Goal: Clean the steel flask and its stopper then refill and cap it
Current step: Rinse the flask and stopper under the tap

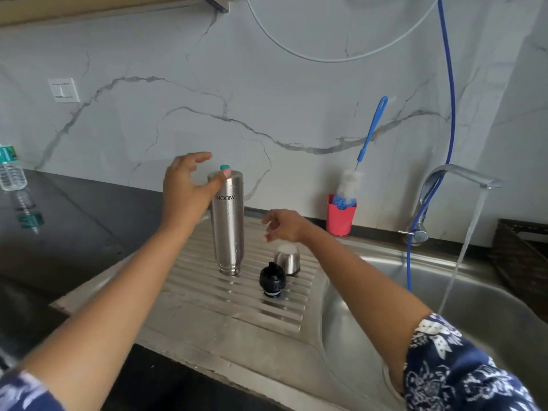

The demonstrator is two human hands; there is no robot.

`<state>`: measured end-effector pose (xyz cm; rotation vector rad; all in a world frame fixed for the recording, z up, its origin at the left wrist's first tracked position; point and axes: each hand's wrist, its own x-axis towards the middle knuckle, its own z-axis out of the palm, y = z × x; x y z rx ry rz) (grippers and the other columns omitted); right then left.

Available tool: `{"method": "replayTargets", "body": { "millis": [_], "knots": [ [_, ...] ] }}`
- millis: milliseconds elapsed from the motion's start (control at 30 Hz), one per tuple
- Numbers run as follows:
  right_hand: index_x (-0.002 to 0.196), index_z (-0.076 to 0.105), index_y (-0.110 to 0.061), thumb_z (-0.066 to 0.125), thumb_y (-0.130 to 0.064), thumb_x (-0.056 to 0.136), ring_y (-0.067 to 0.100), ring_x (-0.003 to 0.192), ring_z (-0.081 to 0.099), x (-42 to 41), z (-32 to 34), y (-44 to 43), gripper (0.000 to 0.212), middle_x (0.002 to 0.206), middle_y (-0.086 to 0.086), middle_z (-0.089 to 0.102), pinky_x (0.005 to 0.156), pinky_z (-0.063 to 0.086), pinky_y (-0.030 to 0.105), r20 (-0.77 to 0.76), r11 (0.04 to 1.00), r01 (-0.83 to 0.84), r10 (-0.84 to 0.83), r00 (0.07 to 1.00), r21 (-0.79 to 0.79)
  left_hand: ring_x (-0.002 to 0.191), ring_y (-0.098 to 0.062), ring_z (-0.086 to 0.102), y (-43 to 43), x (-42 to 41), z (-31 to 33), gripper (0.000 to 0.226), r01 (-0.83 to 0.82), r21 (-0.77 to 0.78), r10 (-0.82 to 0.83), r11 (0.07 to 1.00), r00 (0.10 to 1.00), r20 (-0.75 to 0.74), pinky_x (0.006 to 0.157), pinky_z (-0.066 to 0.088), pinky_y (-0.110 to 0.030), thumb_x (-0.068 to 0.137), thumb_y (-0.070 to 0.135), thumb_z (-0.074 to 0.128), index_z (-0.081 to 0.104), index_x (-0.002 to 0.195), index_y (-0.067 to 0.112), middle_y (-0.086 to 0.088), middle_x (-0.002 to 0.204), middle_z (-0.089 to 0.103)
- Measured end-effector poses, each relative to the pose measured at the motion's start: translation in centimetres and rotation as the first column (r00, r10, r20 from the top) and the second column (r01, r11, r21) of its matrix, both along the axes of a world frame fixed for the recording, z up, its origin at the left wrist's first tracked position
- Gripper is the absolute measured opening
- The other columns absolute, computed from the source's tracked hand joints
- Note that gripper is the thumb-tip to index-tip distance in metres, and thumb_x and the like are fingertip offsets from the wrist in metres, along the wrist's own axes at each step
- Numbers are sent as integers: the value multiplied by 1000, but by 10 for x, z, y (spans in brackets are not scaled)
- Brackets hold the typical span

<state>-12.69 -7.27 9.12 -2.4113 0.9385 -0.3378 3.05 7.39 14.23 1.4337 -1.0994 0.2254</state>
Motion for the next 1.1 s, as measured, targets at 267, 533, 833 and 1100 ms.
{"method": "replayTargets", "body": {
  "millis": [267, 533, 833, 1100],
  "knots": [
    [139, 42, -14, 69, -38, 84, 27, 128, 45, -32, -26, -14, 66, 141, 9, 46, 101, 35, 32, -297, 994, 77, -98, 950, -82, 100, -15, 63, 24, -58, -99, 49, 110, 793, -158, 599, 987, -17, 91, 50, -35, 78, 50, 72, 62, 118, 24, 4, 112, 66],
    [124, 54, -14, 77, -36, 74, 25, 113, 52, -35, -39, -9, 60, 125, 6, 57, 88, 41, 31, -171, 981, 151, -170, 971, -120, 126, -19, 44, 34, -70, -128, 81, -109, 929, -226, 352, 954, 198, 99, 42, -34, 72, 62, 69, 45, 139, 23, 1, 138, 44],
    [110, 52, -13, 80, -23, 74, 18, 78, 58, -156, -42, 20, 46, 91, 4, 57, 60, 48, 27, 233, 900, 316, -391, 890, 302, 133, -22, 39, 46, -78, -133, 79, -160, 920, -248, 357, 934, 258, 103, 40, -36, 80, 67, 57, 39, 144, 23, 0, 148, 37],
    [98, 47, -15, 70, 3, 78, 21, 84, 60, -298, -84, 16, 35, 97, 9, 54, 65, 51, 30, 353, 674, 305, -654, 669, 673, 90, -19, 66, 10, -191, -111, 27, 155, 560, -334, 814, 913, 233, 81, 50, -31, 84, 30, 71, 69, 109, 22, 3, 99, 71]
  ]
}}
